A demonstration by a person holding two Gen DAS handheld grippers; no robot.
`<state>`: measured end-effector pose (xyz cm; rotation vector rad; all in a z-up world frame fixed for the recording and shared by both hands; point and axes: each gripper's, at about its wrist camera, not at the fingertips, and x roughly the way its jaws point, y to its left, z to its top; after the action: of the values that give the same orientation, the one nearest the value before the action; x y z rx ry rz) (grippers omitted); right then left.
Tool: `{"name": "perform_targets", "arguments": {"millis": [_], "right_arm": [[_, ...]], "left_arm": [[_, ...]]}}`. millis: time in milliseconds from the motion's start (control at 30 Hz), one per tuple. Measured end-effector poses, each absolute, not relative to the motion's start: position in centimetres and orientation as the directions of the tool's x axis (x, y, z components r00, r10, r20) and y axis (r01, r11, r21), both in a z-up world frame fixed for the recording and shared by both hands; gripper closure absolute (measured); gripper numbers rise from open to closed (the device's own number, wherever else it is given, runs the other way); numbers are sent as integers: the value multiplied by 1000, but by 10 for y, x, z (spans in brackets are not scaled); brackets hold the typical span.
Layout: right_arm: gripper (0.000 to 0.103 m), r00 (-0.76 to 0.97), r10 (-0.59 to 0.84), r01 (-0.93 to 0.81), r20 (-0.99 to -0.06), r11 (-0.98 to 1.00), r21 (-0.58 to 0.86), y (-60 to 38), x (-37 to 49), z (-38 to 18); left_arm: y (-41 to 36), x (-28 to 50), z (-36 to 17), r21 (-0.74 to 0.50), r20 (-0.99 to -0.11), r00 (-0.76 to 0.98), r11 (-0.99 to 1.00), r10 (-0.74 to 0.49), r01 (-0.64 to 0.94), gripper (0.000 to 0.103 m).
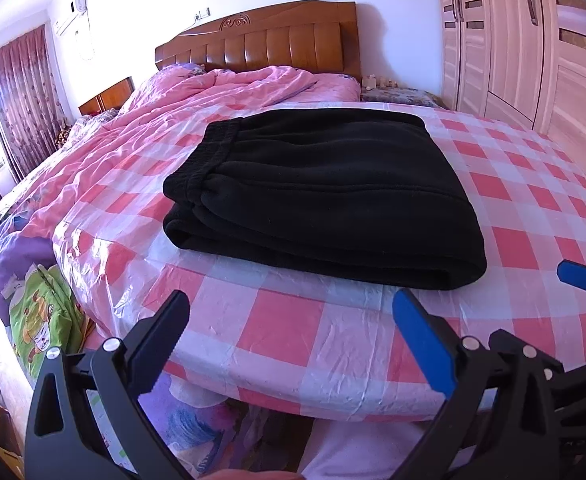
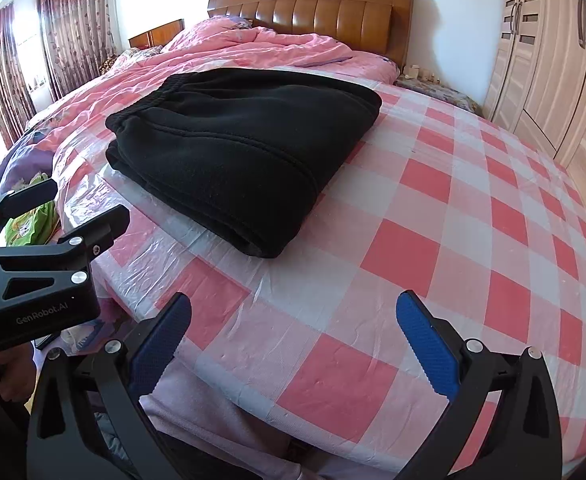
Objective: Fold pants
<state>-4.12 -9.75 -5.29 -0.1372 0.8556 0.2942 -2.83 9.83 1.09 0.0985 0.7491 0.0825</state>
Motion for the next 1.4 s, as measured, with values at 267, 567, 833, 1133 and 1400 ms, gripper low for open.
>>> {"name": "perform_targets", "arguments": {"millis": [267,567,833,1133,1400], "right_arm": [[4,618,201,-311,-760,950,-2,-96,-42,-53],[4,615,203,-312,-762,950,1,-96,-42,-54],[4,609,207,-313,-766,950,9,-97,-42,-57],[4,600,211,-316,-772,949,14,-98,-41,-60],[4,599,212,-316,-772,949,15,-98,-41,-61]], "left_arm": [[101,-28,10,112,-678,727,993,106,-40,1],[101,-28,10,110,-679,726,993,104,-39,1],[100,-27,8,106,-685,722,994,100,-37,1],[100,-27,7,103,-689,718,994,98,-36,1],[100,-28,6,102,-688,719,994,96,-36,1]]}}
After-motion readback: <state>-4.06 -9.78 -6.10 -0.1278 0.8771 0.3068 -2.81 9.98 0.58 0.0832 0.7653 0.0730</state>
